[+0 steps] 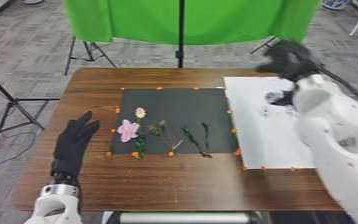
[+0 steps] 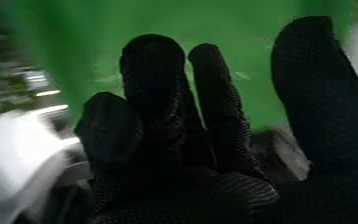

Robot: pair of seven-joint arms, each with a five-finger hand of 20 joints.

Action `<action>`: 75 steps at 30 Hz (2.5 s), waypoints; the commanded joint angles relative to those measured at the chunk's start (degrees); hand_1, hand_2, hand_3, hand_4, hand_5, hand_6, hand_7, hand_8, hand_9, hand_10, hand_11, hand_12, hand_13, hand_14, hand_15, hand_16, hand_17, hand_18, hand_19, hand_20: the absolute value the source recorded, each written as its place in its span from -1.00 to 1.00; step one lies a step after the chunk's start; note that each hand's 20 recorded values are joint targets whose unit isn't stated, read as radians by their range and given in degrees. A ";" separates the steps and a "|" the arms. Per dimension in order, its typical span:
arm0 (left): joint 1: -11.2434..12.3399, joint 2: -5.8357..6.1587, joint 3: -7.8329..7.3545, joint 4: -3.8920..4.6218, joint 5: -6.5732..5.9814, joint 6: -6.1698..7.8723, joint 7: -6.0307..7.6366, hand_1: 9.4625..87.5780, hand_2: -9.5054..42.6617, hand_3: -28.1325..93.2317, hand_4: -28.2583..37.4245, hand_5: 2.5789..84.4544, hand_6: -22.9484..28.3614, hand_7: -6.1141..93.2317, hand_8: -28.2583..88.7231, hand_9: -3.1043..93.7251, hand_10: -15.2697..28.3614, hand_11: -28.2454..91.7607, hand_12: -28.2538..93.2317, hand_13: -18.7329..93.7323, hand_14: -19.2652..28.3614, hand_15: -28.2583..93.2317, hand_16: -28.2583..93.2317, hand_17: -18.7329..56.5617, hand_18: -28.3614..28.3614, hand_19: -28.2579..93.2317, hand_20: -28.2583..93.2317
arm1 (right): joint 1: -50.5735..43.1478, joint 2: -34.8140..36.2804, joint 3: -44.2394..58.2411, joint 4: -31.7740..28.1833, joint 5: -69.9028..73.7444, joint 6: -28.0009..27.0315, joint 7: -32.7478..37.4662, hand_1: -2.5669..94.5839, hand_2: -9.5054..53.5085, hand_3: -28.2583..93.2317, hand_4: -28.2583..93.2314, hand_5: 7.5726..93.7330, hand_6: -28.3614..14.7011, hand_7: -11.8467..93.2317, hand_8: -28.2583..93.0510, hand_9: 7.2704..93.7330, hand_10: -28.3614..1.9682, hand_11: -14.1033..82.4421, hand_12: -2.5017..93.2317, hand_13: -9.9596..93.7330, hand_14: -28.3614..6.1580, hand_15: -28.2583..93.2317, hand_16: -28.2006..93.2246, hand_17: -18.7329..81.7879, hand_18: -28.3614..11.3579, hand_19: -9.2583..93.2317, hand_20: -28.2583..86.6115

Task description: Arrange flowers

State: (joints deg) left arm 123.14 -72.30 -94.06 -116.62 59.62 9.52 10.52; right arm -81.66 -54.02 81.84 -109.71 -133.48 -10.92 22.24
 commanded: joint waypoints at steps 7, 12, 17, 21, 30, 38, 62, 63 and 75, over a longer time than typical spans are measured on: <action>0.35 -0.83 0.31 0.04 0.83 -0.74 -1.21 -0.85 -0.51 0.51 -1.00 -0.07 0.08 -0.79 -0.61 -0.02 0.30 -0.30 -0.34 -0.10 0.36 -0.39 -0.53 -0.35 0.35 -0.51 -0.26 | -16.49 -1.10 9.46 6.94 -5.74 -0.13 3.00 -0.15 -1.00 0.50 -0.80 0.13 0.16 -0.52 -0.63 0.18 -0.37 -0.47 -0.50 0.58 0.05 0.52 0.00 0.41 -0.37 1.00 0.36; 0.84 -0.93 0.22 -0.22 0.84 -0.81 -1.27 -0.84 -0.50 0.51 -1.00 -0.07 0.08 -0.79 -0.61 -0.02 0.30 -0.30 -0.34 -0.10 0.35 -0.39 -0.53 -0.35 0.35 -0.51 -0.26 | -18.00 -2.10 10.08 7.82 -7.02 -4.76 4.06 -0.17 -1.00 0.50 -0.80 0.14 0.19 -0.51 -0.65 0.20 -0.35 -0.46 -0.50 0.59 0.05 0.53 0.00 0.41 -0.37 1.00 0.36; 1.02 -0.95 0.12 -0.20 0.68 -0.58 -1.27 -0.85 -0.50 0.51 -1.00 -0.07 0.08 -0.79 -0.61 -0.02 0.30 -0.30 -0.34 -0.10 0.35 -0.39 -0.53 -0.35 0.35 -0.51 -0.26 | -18.42 -2.67 9.08 9.71 -9.86 -4.37 4.48 -0.16 -1.00 0.49 -0.81 0.15 0.19 -0.52 -0.65 0.21 -0.36 -0.46 -0.51 0.59 0.05 0.54 0.00 0.42 -0.37 1.00 0.36; 1.08 -1.15 0.22 -0.20 0.74 -0.76 -1.23 -0.85 -0.50 0.51 -1.00 -0.07 0.08 -0.79 -0.61 -0.02 0.30 -0.30 -0.34 -0.10 0.35 -0.39 -0.53 -0.35 0.35 -0.51 -0.26 | -18.80 -2.98 7.49 13.04 -11.92 5.00 4.09 0.06 -1.00 0.52 -0.84 0.21 0.21 -0.48 -0.66 0.35 -0.31 -0.39 -0.51 0.68 0.24 0.53 -0.01 0.49 -0.25 1.00 0.34; 1.45 -1.05 -0.06 -0.35 0.65 -0.64 -1.17 -0.84 -0.51 0.51 -1.00 -0.07 0.08 -0.80 -0.61 -0.02 0.30 -0.30 -0.34 -0.10 0.36 -0.39 -0.53 -0.35 0.35 -0.51 -0.27 | -18.98 -2.15 7.51 13.78 -10.20 16.31 1.55 0.51 -1.00 0.30 -0.76 0.63 0.17 -0.43 -0.32 0.89 0.18 -0.55 -0.16 0.92 0.55 0.42 0.03 0.68 0.02 1.00 0.31; 1.57 -0.77 -0.11 -0.53 0.68 -0.94 -1.56 -0.84 -0.51 0.51 -1.00 -0.07 0.09 -0.80 -0.61 -0.02 0.30 -0.30 -0.34 -0.10 0.36 -0.39 -0.53 -0.35 0.35 -0.51 -0.27 | -9.92 2.02 0.31 2.68 -3.29 17.07 -0.72 0.50 -1.00 0.32 -0.75 0.65 0.17 -0.43 -0.32 0.91 0.17 -0.54 -0.14 0.93 0.55 0.41 0.04 0.70 0.03 1.00 0.31; -0.01 -0.27 0.69 0.45 0.58 -1.81 -1.57 -0.84 -0.52 0.52 -1.00 -0.08 0.07 -0.80 -0.61 -0.02 0.30 -0.30 -0.34 -0.10 0.35 -0.39 -0.53 -0.35 0.34 -0.51 -0.27 | 15.73 -11.15 -37.43 8.36 9.82 1.62 -15.37 0.38 -1.00 0.44 -0.82 0.65 0.27 -0.38 -0.33 0.93 0.27 -0.55 -0.11 0.94 0.61 0.41 0.06 0.70 0.04 1.00 0.32; 0.31 -0.32 0.58 0.31 0.62 -1.97 -1.33 -0.84 -0.52 0.52 -1.00 -0.08 0.07 -0.80 -0.61 -0.02 0.29 -0.31 -0.34 -0.10 0.35 -0.39 -0.53 -0.35 0.34 -0.51 -0.27 | 16.00 -11.64 -37.63 8.94 9.41 0.85 -15.88 0.37 -1.00 0.45 -0.83 0.65 0.28 -0.38 -0.33 0.93 0.28 -0.56 -0.10 0.94 0.61 0.41 0.06 0.70 0.04 1.00 0.33; -0.86 -0.25 1.19 0.97 0.55 -2.23 -1.45 -0.84 -0.51 0.51 -1.00 -0.12 0.02 -0.83 -0.60 -0.05 0.22 -0.36 -0.33 -0.12 0.30 -0.39 -0.53 -0.36 0.34 -0.51 -0.27 | 17.82 -17.39 -38.13 16.53 3.76 0.27 -17.25 0.27 -1.00 0.58 -0.90 0.66 0.32 -0.38 -0.33 0.95 0.31 -0.57 -0.07 0.95 0.62 0.42 0.07 0.71 0.05 1.00 0.36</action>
State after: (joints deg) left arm 122.38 -72.45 -93.35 -116.10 60.11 7.94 9.37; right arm -64.93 -68.56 43.62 -95.55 -126.10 -9.73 6.03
